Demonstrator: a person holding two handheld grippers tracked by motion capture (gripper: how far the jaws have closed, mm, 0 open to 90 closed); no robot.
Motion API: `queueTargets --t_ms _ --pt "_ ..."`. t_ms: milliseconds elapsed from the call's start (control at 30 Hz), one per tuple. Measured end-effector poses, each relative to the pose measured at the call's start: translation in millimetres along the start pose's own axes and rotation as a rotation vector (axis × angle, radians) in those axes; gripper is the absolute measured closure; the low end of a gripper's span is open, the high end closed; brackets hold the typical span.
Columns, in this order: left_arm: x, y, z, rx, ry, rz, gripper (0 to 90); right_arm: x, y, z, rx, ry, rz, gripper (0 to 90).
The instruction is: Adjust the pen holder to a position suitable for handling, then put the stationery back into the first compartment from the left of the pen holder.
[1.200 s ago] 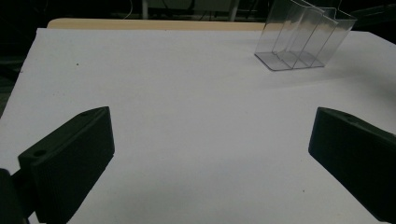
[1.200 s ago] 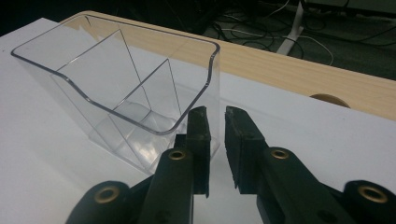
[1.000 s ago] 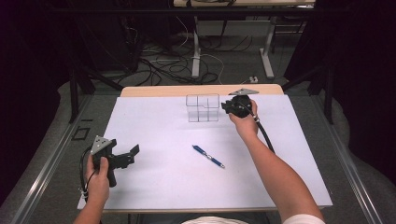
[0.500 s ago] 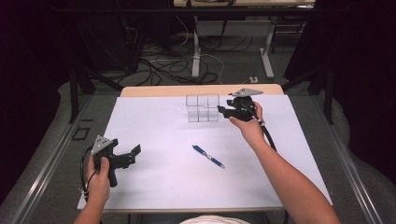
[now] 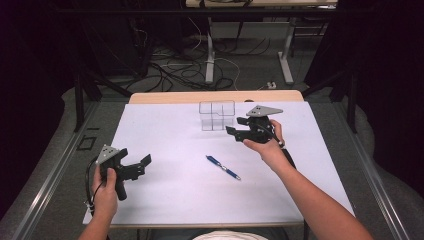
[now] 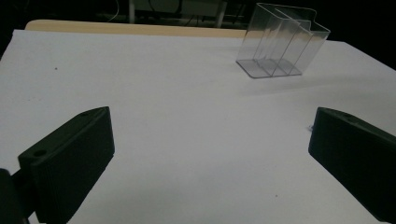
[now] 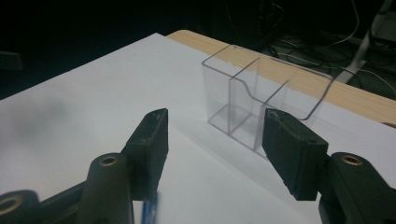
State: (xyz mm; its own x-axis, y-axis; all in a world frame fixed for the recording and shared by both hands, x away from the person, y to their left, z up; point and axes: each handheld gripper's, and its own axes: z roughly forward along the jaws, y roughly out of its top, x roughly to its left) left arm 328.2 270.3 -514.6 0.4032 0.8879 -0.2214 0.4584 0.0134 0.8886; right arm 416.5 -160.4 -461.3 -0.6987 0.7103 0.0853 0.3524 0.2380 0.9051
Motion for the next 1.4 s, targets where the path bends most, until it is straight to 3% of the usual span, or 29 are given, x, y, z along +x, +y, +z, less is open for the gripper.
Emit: queueTargets --t_ms 67,167,400,467,633,767,967,1067,1300,1400 --pt "-1.6 0.5 -0.2 -0.002 -0.01 -0.004 0.2 5.9 -1.8 -3.1 0.003 0.031 0.003 38.1" --pt "-3.7 1.0 -0.6 0.002 -0.019 -0.007 0.2 12.2 -4.0 -6.2 0.034 0.036 0.006 32.6" --pt "-5.1 1.1 0.0 0.015 -0.028 0.001 0.2 16.9 -11.7 -5.9 0.082 -0.013 0.022 14.4" --pt "-5.8 1.2 0.3 0.018 -0.029 0.003 0.2 16.5 -14.4 -5.7 0.096 -0.016 0.028 13.8" --pt "-7.5 0.9 0.8 0.007 -0.03 -0.002 0.2 18.5 -19.1 -2.1 0.139 -0.012 0.051 0.2" --pt "-8.3 1.0 1.0 0.0 -0.032 -0.01 0.2 22.5 -19.5 -0.5 0.171 0.005 0.066 0.0" --pt "-8.0 -0.3 4.1 0.001 -0.019 0.02 0.2 27.6 -17.7 0.9 0.209 -0.008 0.009 1.0" --pt "-7.8 -0.5 6.0 0.018 -0.006 0.044 0.2 30.2 -16.5 1.0 0.234 -0.014 -0.01 7.6" --pt "-10.3 0.2 5.9 0.014 -0.002 0.03 0.2 40.3 -18.5 9.2 0.338 -0.026 -0.082 16.7" --pt "-9.2 -0.7 6.1 0.024 0.004 0.022 0.2 43.0 -23.3 14.6 0.364 -0.023 -0.108 29.3"
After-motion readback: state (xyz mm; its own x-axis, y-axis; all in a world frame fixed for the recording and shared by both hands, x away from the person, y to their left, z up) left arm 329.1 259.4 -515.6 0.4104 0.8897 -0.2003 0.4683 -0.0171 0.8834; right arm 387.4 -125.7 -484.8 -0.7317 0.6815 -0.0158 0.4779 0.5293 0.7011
